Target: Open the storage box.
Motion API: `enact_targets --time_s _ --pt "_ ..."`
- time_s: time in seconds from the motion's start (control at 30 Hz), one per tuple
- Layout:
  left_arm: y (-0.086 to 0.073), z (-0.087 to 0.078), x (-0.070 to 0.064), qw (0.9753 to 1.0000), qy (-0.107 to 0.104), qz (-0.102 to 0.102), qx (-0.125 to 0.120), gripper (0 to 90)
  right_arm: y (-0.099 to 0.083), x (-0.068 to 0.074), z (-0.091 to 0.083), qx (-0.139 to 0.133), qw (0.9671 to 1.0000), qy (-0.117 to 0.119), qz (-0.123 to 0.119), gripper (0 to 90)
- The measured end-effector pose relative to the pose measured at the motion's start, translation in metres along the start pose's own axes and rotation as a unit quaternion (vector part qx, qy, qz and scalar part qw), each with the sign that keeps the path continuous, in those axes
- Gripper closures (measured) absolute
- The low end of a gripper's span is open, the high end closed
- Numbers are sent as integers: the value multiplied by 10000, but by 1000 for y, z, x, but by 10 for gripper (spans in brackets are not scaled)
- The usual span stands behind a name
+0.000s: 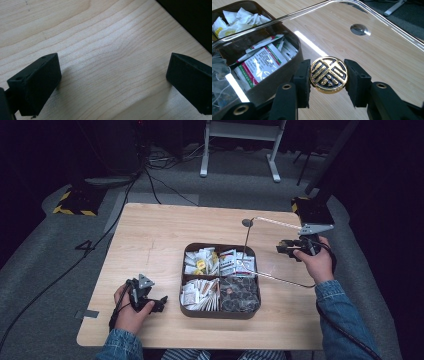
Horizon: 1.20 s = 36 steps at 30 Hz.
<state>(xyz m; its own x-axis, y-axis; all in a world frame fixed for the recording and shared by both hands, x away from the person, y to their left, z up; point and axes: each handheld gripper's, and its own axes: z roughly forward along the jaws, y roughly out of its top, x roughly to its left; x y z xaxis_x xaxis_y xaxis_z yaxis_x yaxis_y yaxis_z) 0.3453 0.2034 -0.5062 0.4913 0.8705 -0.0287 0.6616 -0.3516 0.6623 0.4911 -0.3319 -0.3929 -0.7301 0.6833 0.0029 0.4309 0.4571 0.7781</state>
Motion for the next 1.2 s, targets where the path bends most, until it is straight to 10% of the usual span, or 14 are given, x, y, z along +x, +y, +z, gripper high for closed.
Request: enact_targets --time_s 1.2 --pt "0 0 0 10000 1 0 0 1 -61 -45 -2 366 9985 -281 288 588"
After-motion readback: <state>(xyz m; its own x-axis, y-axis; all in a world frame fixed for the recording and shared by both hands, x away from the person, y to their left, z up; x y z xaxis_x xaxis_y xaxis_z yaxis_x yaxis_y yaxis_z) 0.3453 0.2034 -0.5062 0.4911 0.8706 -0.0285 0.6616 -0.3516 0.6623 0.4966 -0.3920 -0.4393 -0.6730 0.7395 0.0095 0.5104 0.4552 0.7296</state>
